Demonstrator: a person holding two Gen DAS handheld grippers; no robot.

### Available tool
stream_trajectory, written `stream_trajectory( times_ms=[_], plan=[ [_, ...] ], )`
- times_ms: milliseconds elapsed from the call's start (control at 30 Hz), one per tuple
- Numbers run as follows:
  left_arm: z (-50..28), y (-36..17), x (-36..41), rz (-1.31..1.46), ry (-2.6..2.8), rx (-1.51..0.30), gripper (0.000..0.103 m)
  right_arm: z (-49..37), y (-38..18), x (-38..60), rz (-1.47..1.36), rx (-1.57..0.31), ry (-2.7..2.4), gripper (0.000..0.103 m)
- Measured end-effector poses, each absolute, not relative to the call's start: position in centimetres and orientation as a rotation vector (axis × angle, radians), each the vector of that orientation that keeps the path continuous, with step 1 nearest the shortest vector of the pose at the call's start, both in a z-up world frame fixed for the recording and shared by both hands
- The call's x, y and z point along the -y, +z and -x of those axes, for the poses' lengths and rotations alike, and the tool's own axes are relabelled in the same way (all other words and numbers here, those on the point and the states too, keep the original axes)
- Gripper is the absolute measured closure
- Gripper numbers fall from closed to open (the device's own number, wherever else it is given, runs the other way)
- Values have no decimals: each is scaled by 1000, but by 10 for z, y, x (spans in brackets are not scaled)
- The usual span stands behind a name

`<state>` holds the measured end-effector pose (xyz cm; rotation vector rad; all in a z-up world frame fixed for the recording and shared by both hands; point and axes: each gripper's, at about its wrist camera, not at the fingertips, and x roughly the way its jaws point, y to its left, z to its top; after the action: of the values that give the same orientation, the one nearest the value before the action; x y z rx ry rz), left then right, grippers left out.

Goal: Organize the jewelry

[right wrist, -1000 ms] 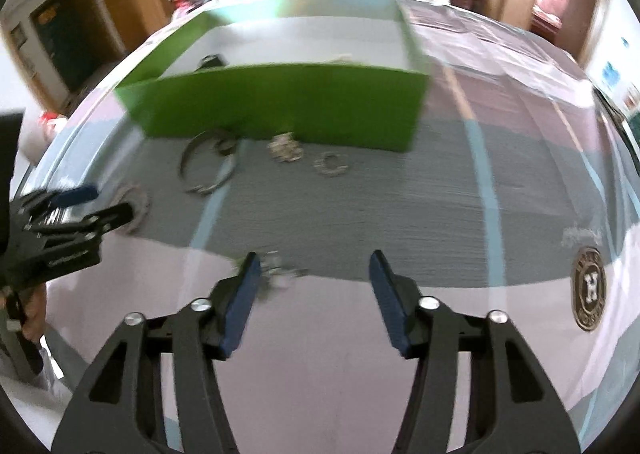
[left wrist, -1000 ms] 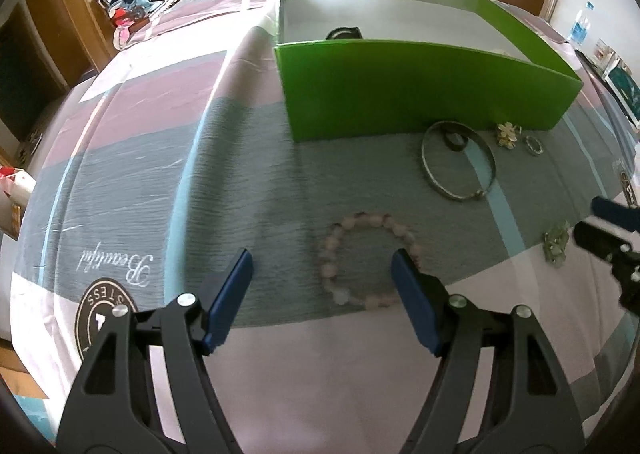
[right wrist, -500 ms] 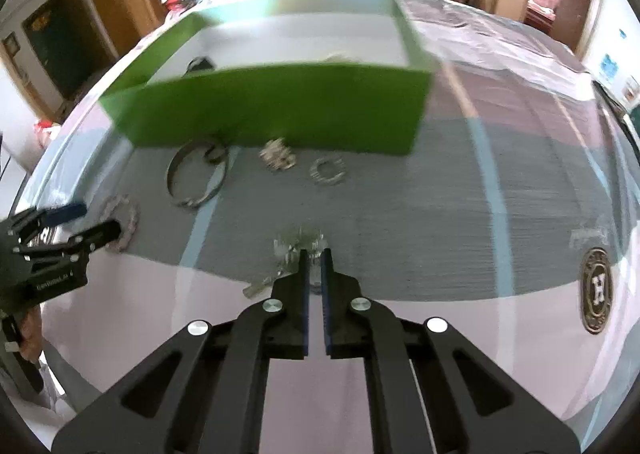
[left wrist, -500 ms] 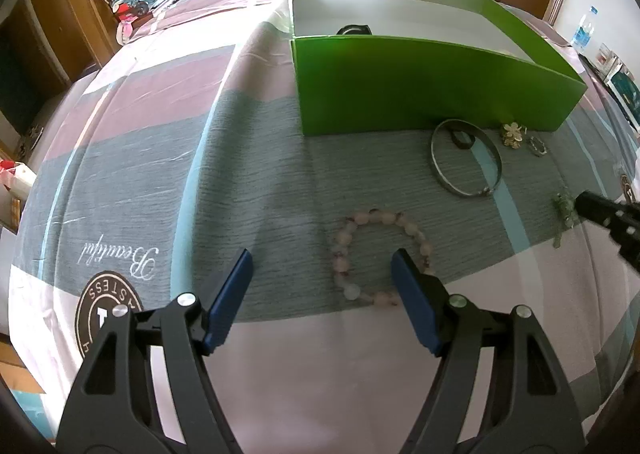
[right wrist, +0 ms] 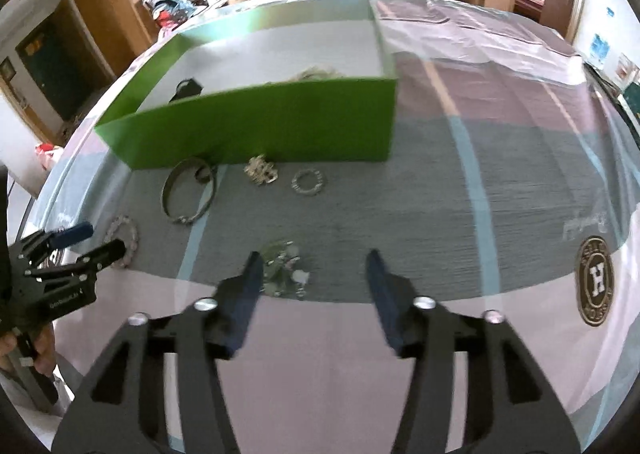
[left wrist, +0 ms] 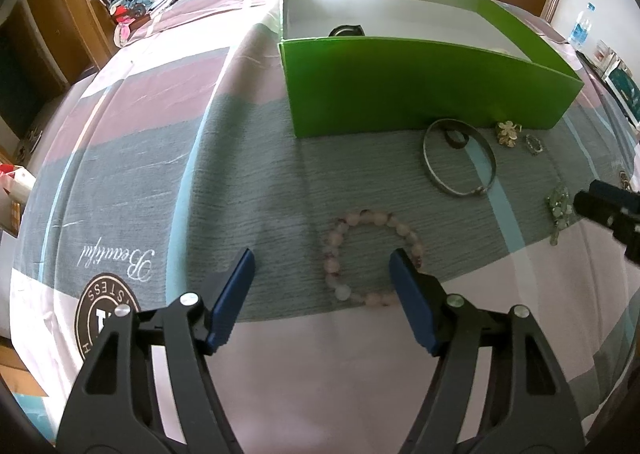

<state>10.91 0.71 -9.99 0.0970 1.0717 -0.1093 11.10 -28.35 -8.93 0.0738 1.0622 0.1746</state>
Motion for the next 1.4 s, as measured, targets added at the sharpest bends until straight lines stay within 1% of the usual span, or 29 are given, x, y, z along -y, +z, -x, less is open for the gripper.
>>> stream_trajectory(
  times_ms=[33, 100, 167, 267, 467, 533, 600, 700, 833, 1033, 1167, 1200, 1233, 1300, 1333, 1367, 1400],
  plan=[
    [-109, -100, -7, -96, -111, -1072, 35, -112, -92, 280, -67, -1069, 181, 48],
    [-110, -100, -9, -86, -122, -1072, 44, -114, -96, 275, -52, -1081, 182, 48],
    [-109, -97, -9, -83, -127, -1066, 64, -115, -100, 273, -54, -1095, 185, 48],
    [-110, -97, -11, -77, -125, -1065, 73, -115, -103, 270, -43, -1091, 182, 47],
    [-110, -97, -9, -88, -114, -1065, 72, -113, -104, 263, 10, -1072, 164, 46],
    [-107, -94, -8, -88, -113, -1053, 72, -112, -104, 263, 16, -1071, 168, 42],
    [-104, -88, -7, -90, -129, -1026, 72, -111, -104, 261, 18, -1071, 172, 39],
    [-100, -81, -1, -96, -183, -1001, 72, -111, -104, 260, 17, -1070, 170, 39],
    [-107, -97, 1, -97, -186, -1062, 72, -111, -105, 261, 17, -1068, 173, 39],
    [-113, -100, -5, -61, -206, -1062, 71, -113, -104, 258, 23, -1068, 175, 36],
    [-115, -100, -12, -47, -210, -1059, 71, -114, -105, 259, 28, -1058, 174, 37],
    [-115, -100, -11, -54, -207, -1058, 71, -113, -105, 259, 38, -1053, 165, 40],
    [-113, -100, -12, -59, -205, -1056, 71, -113, -105, 258, 57, -1045, 150, 46],
    [-113, -100, -9, -72, -199, -1053, 71, -112, -105, 258, 63, -1034, 148, 51],
    [-112, -100, -7, -76, -196, -1052, 71, -112, -105, 258, 63, -1030, 146, 57],
    [-112, -100, -5, -83, -191, -1051, 71, -111, -105, 258, 62, -1028, 149, 59],
    [-111, -100, -2, -91, -186, -1050, 71, -111, -105, 257, 66, -1023, 154, 65]
  ],
)
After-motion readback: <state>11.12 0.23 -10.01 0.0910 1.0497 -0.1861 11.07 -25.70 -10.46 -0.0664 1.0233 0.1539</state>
